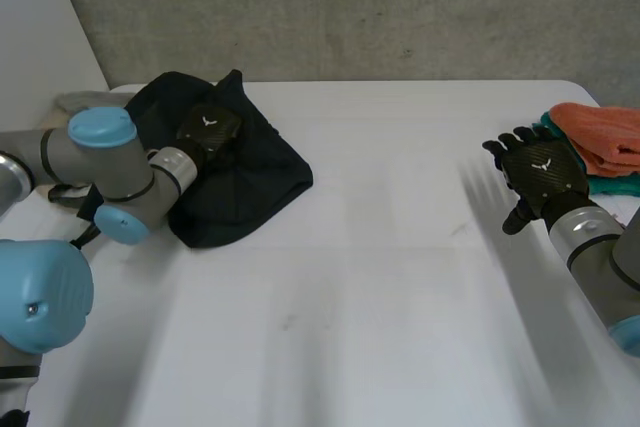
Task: Fold the laundry.
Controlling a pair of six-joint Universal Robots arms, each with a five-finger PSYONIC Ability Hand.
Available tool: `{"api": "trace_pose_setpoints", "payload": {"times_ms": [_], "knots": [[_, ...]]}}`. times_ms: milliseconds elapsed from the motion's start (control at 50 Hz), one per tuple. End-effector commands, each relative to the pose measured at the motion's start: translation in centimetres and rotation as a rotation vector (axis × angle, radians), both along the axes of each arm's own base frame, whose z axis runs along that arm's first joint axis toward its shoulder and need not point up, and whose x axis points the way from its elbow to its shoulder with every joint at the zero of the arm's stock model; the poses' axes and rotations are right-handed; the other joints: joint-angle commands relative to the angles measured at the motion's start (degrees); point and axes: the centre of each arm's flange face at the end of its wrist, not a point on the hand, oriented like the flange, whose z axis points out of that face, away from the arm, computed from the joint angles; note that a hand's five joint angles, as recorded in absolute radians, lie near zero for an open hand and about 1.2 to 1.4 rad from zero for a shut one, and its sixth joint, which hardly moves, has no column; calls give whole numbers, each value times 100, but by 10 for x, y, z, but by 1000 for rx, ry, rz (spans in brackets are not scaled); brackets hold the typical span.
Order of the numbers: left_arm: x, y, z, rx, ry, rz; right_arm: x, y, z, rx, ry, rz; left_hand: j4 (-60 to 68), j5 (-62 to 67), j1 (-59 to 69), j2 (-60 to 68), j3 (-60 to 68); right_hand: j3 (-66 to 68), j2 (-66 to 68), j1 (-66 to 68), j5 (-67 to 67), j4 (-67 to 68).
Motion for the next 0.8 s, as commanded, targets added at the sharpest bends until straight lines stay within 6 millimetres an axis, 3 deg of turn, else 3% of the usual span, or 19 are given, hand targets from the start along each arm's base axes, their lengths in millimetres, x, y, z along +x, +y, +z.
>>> {"api": "trace_pose_setpoints", "payload": {"times_ms": [20,60,80,140,160,240,320,360,400,440,460,560,640,800], "knots": [[0,8,45,-50,7,28,0,1,2,-1,0,-1,1218,1366,1294,1256,1279,-208,-213,-290,-282,-218],[-1,16,64,-67,21,25,0,1,5,-9,-3,1,1218,1366,1294,1256,1279,-208,-213,-290,-282,-218],[-6,27,86,-84,49,15,0,2,6,-11,-6,0,1218,1366,1294,1256,1279,-208,-213,-290,-282,-218],[-15,47,125,-123,122,-17,0,2,11,-23,-12,0,1218,1366,1294,1256,1279,-208,-213,-290,-282,-218],[-20,62,151,-148,182,-40,0,3,13,-25,-15,0,1218,1366,1294,1256,1279,-208,-213,-290,-282,-218],[-29,102,207,-191,333,-113,1,5,17,-31,-29,0,1218,1366,1294,1256,1279,-208,-213,-290,-282,-218],[-33,127,230,-194,420,-160,0,7,19,-35,-30,2,1218,1366,1294,1256,1279,-208,-213,-290,-282,-218],[-35,130,225,-179,406,-168,0,8,21,-38,-30,2,1218,1366,1294,1256,1279,-208,-213,-290,-282,-218],[-34,130,205,-141,345,-152,-1,7,20,-37,-30,2,-2884,-2736,-2809,-2846,-2823,-208,-213,-290,-282,-218],[-29,125,185,-107,277,-131,-3,6,21,-37,-30,-3,-5262,-5115,-5187,-5224,-5202,-208,-213,-290,-282,-218],[-24,120,163,-69,199,-116,-4,6,20,-35,-30,-6,-5782,-5634,-5706,-5744,-5721,-208,-213,-290,-282,-218],[5,111,103,39,-43,-51,-5,5,22,-41,-31,-3,-5761,-5614,-5686,-5723,-5701,-208,-213,-290,-282,-218],[26,104,75,69,-165,-7,-4,5,21,-39,-30,3,-5525,-5378,-5450,-5487,-5465,-208,-213,-290,-282,-218],[34,86,30,89,-186,33,3,10,11,-13,-14,23,-5474,-5327,-5399,-5436,-5414,-208,-213,-290,-282,-218]]}}
